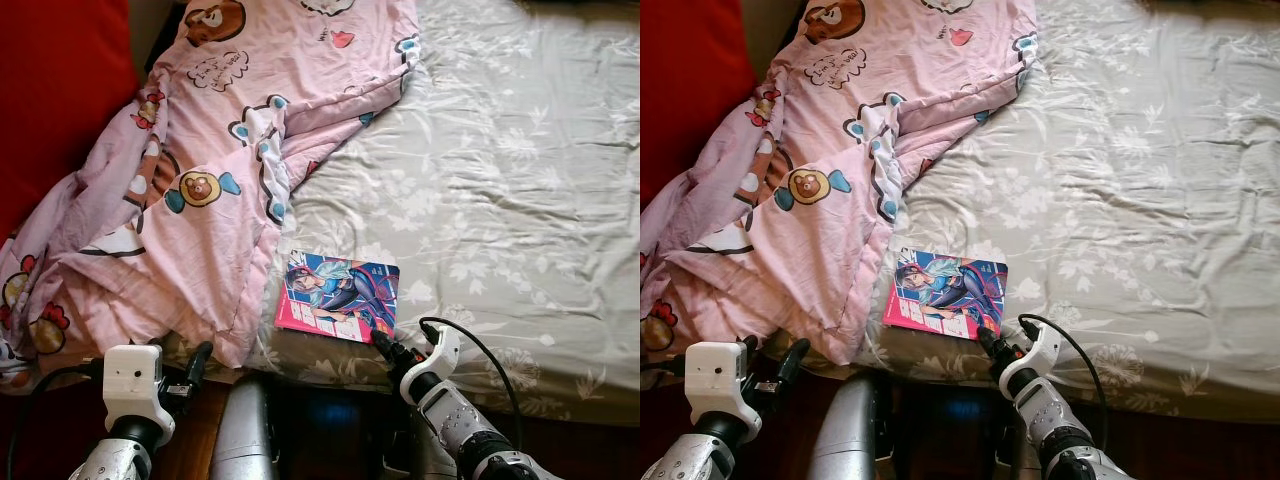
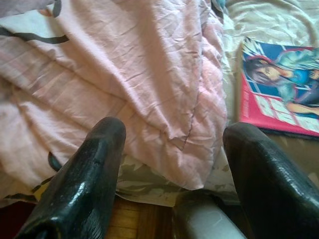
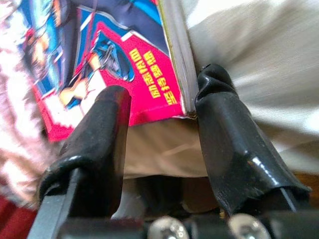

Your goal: Clean up the room

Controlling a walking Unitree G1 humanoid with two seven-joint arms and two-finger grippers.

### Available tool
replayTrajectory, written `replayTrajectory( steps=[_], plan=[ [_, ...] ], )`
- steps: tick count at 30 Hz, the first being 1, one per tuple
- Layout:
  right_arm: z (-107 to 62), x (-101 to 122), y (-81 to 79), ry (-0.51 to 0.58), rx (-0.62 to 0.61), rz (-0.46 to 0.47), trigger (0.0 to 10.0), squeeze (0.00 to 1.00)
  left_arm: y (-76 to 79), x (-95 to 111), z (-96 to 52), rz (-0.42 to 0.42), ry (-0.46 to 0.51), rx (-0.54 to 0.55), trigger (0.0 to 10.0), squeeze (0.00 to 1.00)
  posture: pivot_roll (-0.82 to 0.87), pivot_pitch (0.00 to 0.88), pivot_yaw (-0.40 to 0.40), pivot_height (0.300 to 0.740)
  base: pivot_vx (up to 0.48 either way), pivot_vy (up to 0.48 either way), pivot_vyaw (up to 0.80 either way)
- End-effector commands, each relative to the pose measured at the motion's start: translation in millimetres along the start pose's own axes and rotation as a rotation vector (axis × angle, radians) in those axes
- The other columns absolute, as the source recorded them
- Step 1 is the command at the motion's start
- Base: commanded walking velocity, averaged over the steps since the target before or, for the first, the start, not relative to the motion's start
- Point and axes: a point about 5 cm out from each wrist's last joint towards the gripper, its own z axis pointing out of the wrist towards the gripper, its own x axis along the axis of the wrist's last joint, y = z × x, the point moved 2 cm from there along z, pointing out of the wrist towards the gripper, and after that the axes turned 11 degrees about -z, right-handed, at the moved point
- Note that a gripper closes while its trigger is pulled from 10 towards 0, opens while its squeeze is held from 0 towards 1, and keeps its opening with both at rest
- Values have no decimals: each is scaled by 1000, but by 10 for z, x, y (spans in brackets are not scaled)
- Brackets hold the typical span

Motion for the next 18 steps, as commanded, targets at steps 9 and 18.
replayTrajectory(
  steps=[9,18],
  plan=[
    [22,-252,-118,-88,60,18,0,0,-7,-62,-28,5,-20,15,10000,0,293,363,19,621,0,0,0],
    [3,-193,-80,-60,61,6,0,0,20,-87,30,17,-15,4,10000,0,280,339,9,621,0,0,0]
  ],
)
